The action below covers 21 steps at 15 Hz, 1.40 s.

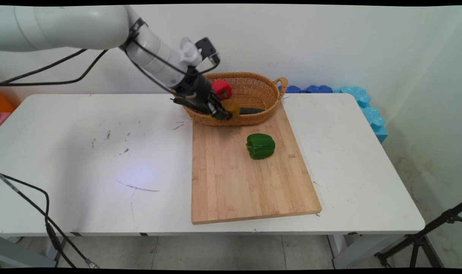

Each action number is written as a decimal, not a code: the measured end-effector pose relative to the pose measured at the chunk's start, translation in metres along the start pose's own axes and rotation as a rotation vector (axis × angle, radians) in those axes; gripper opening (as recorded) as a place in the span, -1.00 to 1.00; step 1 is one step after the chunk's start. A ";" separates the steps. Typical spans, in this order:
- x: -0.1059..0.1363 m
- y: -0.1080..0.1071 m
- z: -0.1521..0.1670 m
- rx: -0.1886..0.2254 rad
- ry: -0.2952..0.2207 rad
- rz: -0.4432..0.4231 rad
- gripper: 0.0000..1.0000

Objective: Place the picked object on the cutting board

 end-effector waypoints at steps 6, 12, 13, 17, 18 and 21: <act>-0.030 0.014 0.008 -0.035 -0.035 0.042 -1.00; -0.055 0.013 0.039 -0.045 -0.058 0.078 -1.00; -0.058 0.012 0.045 -0.046 -0.059 0.082 -1.00; -0.066 0.011 0.062 -0.057 -0.057 0.090 -1.00; -0.068 0.011 0.066 -0.061 -0.056 0.093 1.00; -0.072 0.013 0.073 -0.070 -0.049 0.100 1.00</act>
